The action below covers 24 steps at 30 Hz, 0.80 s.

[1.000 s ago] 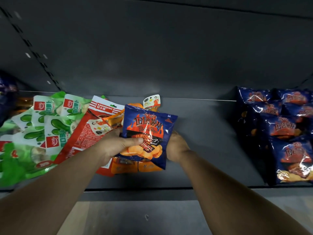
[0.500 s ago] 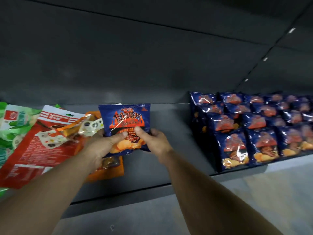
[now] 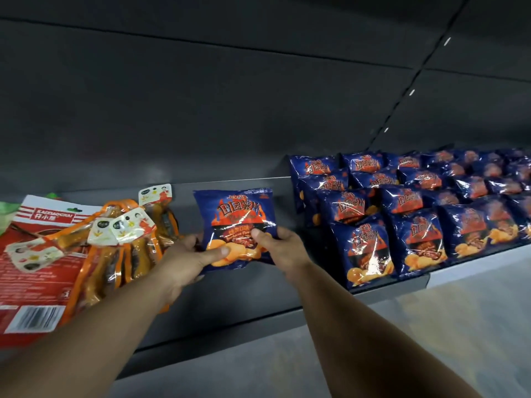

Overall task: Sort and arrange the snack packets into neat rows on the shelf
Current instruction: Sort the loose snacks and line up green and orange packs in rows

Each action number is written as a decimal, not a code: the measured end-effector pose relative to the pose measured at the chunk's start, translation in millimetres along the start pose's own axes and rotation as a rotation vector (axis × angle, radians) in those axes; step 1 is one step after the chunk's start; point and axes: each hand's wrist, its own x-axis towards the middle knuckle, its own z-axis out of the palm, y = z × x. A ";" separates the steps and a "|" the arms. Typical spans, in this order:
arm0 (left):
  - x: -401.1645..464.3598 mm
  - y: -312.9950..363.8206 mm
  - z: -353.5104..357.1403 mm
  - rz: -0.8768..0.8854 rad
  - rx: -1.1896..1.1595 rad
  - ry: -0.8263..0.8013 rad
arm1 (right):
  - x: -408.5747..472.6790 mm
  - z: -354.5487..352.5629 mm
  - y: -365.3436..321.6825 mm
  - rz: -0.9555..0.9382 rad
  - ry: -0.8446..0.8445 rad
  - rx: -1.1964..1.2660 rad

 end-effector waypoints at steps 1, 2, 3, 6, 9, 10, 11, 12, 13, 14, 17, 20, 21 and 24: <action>0.4 2.3 3.9 0.011 0.026 0.003 | 2.2 -3.6 -0.8 -0.002 0.005 0.020; 1.7 5.4 8.0 0.025 0.049 -0.001 | 5.8 -7.4 -1.2 -0.009 0.014 0.035; 3.3 8.4 12.1 0.037 0.067 -0.005 | 8.7 -11.0 -2.9 -0.019 0.031 0.041; 8.2 17.5 24.0 0.065 0.116 0.008 | 21.9 -20.3 -6.5 -0.062 0.110 0.046; 14.6 24.9 33.9 0.076 0.177 0.022 | 31.8 -20.9 -9.2 -0.074 0.190 0.049; 17.8 26.0 35.3 0.077 0.206 0.029 | 36.5 -20.7 -8.1 -0.074 0.203 0.045; 20.4 27.2 35.9 0.073 0.236 0.039 | 39.4 -19.4 -8.1 -0.072 0.221 0.054; 23.2 27.5 36.1 0.065 0.260 0.050 | 43.4 -18.6 -6.8 -0.066 0.237 0.069; 25.8 27.4 35.5 0.059 0.280 0.063 | 46.8 -18.0 -5.8 -0.052 0.254 0.084; 28.5 26.8 35.1 0.053 0.291 0.074 | 51.4 -17.3 -3.1 -0.037 0.265 0.096; 34.5 24.1 35.2 0.040 0.313 0.101 | 58.5 -10.7 0.9 -0.011 0.292 0.107; 41.1 19.6 35.9 0.017 0.305 0.125 | 64.0 -1.5 4.4 -0.022 0.294 0.082; 43.0 18.2 36.5 0.012 0.296 0.137 | 65.2 2.2 5.3 -0.039 0.304 0.064; 48.6 16.7 41.6 -0.007 0.235 0.198 | 69.0 9.8 6.6 -0.043 0.349 0.061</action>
